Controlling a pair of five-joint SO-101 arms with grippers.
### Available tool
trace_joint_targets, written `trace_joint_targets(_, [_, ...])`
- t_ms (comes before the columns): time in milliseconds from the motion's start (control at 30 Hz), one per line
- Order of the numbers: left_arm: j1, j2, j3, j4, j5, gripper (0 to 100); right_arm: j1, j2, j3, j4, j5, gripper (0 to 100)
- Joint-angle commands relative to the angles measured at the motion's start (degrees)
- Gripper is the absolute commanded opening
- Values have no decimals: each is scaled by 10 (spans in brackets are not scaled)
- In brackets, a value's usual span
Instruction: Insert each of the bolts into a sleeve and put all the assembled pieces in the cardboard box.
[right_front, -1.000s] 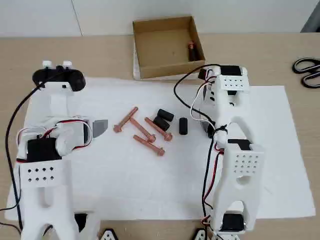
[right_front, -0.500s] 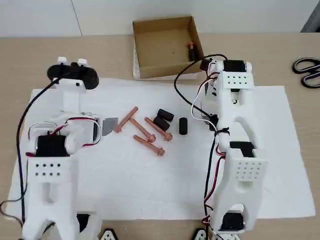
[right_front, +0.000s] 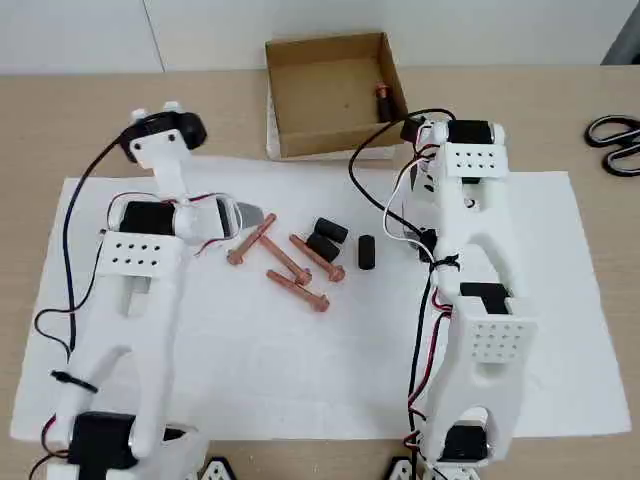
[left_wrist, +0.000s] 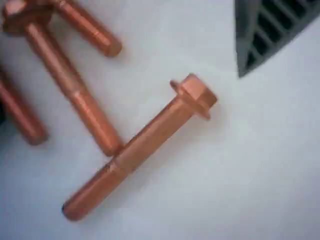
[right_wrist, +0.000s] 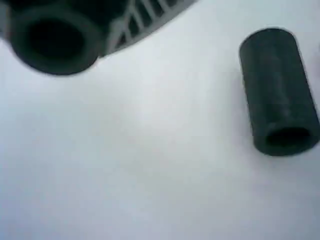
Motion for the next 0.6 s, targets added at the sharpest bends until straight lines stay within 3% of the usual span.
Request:
trace_joint_targets(0, [-11,16,-9,-30,-63,317,-5,-43,-2,12,-3,4])
trace_joint_targets(100, [-16,51,0,-60,-265,317,-12,-44,-2,12,-3,4])
trace_joint_targets(133, [-17,62,0,-65,-301,317,-14,-44,-2,12,-3,4])
trace_joint_targets(333, [-30,139,-21,-98,-384,317,-14,-44,-2,12,-3,4])
trace_joint_targets(567, [-48,239,-82,-98,-395,317,-14,-45,-2,12,-3,4])
